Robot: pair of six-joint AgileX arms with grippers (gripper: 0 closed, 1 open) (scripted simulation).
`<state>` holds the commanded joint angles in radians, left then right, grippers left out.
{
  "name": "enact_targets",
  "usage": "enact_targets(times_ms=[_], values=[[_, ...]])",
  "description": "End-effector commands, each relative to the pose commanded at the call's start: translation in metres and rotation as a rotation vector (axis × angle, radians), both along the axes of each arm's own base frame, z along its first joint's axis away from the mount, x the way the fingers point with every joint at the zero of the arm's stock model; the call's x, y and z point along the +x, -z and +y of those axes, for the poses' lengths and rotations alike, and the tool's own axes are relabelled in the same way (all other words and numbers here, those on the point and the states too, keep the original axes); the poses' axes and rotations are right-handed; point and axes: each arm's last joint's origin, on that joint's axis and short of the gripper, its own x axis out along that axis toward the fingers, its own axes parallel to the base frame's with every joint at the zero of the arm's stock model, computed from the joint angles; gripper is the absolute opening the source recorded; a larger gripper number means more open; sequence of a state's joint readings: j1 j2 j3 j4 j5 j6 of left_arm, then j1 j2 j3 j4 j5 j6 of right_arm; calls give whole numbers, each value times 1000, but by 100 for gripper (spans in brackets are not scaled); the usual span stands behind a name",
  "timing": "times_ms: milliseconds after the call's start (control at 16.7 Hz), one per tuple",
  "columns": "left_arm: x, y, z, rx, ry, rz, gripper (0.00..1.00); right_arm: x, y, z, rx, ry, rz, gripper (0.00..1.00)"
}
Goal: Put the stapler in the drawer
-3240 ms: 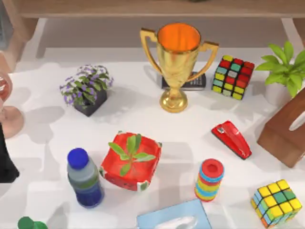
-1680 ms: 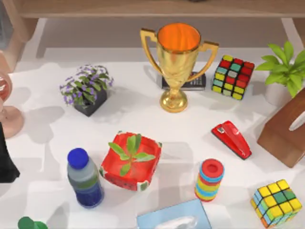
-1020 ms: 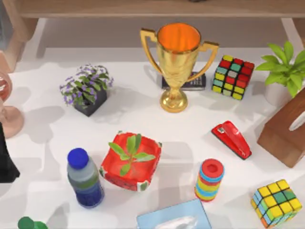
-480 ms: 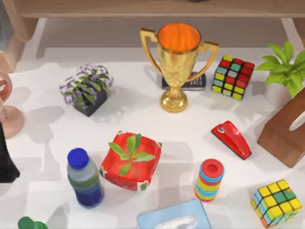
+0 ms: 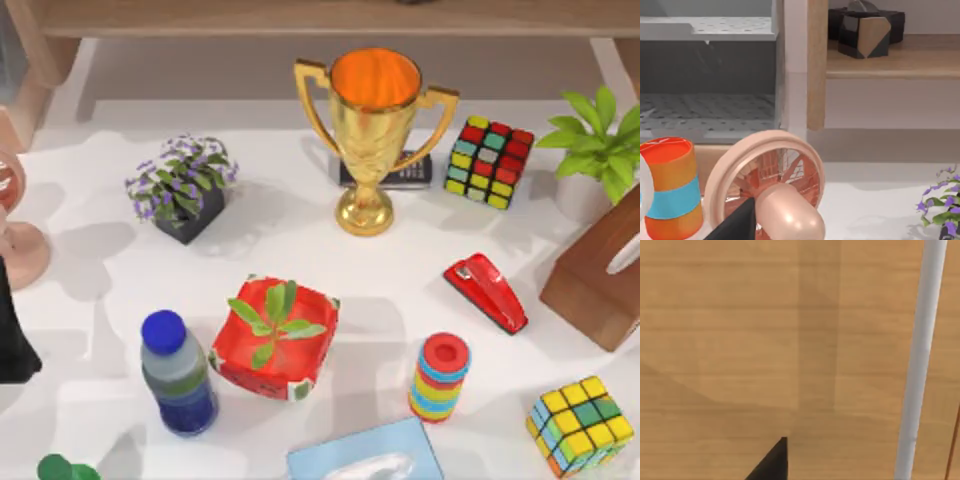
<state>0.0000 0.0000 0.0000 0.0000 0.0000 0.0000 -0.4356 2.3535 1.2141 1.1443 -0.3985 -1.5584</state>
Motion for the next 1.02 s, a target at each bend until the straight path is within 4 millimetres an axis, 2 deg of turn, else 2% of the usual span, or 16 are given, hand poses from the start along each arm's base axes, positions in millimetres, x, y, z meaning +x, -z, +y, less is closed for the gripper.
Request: enact_targets(times_ms=[480, 1020], values=[[0, 0, 0, 0, 0, 0, 100, 0, 0, 0, 0, 0, 0, 2], [0, 0, 0, 0, 0, 0, 100, -1, 1, -1, 4, 4, 4, 0]])
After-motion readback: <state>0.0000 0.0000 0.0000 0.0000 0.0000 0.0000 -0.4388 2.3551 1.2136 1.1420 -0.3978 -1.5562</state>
